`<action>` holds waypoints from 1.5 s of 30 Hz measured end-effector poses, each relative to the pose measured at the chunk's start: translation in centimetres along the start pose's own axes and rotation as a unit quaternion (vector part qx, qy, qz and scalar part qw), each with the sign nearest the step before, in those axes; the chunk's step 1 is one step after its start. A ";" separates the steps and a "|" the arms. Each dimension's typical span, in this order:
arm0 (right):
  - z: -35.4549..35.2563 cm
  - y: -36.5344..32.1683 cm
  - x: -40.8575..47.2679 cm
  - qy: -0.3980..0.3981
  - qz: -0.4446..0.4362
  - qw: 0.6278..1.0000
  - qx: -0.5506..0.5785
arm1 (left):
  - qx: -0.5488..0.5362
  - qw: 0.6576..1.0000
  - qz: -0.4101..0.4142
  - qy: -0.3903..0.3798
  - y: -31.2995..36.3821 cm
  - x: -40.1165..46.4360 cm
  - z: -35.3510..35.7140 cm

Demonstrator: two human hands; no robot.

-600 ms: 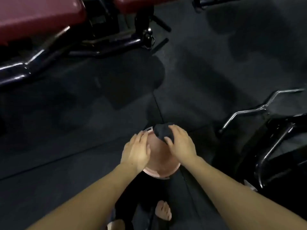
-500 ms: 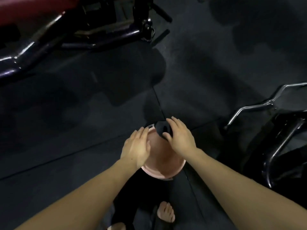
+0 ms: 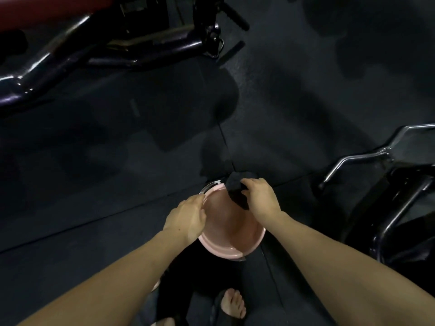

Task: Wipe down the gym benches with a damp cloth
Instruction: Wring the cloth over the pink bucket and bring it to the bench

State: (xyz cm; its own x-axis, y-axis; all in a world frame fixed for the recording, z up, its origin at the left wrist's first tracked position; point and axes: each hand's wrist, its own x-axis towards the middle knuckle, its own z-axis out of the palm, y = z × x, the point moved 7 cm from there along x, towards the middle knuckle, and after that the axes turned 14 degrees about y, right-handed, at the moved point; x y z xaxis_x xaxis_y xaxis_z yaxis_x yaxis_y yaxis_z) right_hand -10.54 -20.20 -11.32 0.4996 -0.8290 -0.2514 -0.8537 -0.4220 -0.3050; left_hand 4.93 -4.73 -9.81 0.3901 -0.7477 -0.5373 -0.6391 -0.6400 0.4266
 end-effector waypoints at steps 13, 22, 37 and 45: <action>-17.5 -8.5 -5.4 0.105 0.069 0.972 0.198 | -0.167 0.975 -0.095 0.114 2.8 -9.9 -13.5; -35.6 -24.9 -11.7 0.104 0.061 0.917 0.380 | -0.310 0.920 -0.088 0.222 5.2 -23.1 -33.0; -49.8 -56.0 -19.1 0.039 -0.069 0.873 0.481 | -0.419 0.843 -0.114 0.318 -5.0 -40.6 -55.4; -49.3 -66.0 -18.4 -0.019 -0.083 0.867 0.492 | -0.443 0.806 -0.154 0.360 -10.7 -43.1 -62.4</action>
State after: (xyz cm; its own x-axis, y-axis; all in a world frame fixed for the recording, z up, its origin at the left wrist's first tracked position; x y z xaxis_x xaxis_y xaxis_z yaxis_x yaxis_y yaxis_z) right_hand 29.44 4.80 58.70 0.6235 -0.7665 -0.1541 -0.2418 -0.0016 -0.9703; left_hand 36.34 23.32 54.16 0.9279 -0.2327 -0.2913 0.1621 -0.4520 0.8772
